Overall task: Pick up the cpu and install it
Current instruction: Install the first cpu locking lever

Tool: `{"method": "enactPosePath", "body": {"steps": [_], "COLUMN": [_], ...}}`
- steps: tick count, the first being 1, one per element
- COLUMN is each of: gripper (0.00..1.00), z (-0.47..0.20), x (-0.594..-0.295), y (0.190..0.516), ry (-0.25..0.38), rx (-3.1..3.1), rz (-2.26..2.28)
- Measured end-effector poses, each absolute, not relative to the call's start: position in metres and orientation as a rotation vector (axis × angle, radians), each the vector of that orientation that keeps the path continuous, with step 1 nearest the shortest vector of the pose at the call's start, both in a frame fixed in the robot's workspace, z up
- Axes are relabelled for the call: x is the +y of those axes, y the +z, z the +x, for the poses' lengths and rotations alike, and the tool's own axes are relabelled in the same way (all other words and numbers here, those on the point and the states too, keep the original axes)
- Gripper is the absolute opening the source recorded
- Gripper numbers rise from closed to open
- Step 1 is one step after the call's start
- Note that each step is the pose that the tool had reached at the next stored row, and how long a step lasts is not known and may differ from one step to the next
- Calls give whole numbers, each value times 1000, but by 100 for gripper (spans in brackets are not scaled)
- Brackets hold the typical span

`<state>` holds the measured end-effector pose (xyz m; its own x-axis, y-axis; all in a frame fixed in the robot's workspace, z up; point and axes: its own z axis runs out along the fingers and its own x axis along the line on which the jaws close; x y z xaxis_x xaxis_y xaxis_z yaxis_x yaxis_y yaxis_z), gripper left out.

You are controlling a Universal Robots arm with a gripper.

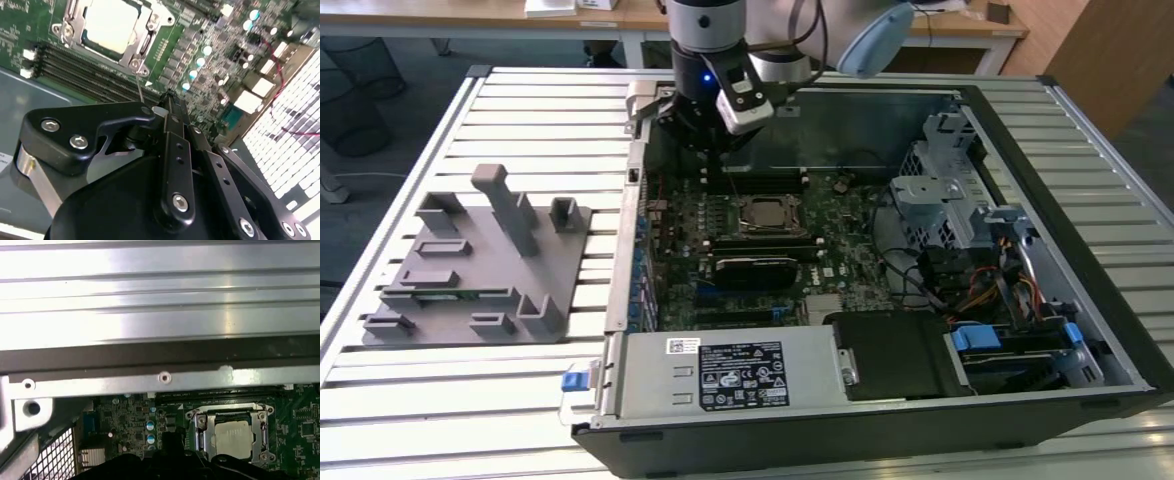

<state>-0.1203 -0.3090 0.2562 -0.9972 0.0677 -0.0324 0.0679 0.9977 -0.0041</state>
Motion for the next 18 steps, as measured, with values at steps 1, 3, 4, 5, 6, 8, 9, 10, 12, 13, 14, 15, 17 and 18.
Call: {"method": "enactPosePath", "body": {"steps": [1, 3, 4, 5, 6, 8, 9, 10, 12, 13, 14, 15, 17, 18], "gripper": [11, 11, 11, 11, 11, 11, 11, 11, 11, 11, 11, 11, 11, 11], "z": [-120, -120, -120, -120, -120, -118, -117, -115, -114, -114, -112, -111, -107, -104], "x": [-308, -305, -304, -303, -302, -300, -300, -300, -300, -300, -300, -300, -300, -300], "y": [256, 255, 255, 255, 255, 255, 255, 255, 255, 255, 255, 255, 254, 254], "ry": [-8, -8, -8, -8, -8, -8, -8, -8, -8, -8, -8, -8, -8, -8], "rx": [3108, 3108, 3108, 3108, 3108, 3108, 3108, 3108, 3108, 3108, 3108, 3108, 3108, 3108], "rz": [105, 105, 104, 103, 102, 100, 100, 100, 100, 100, 100, 100, 100, 100]}}
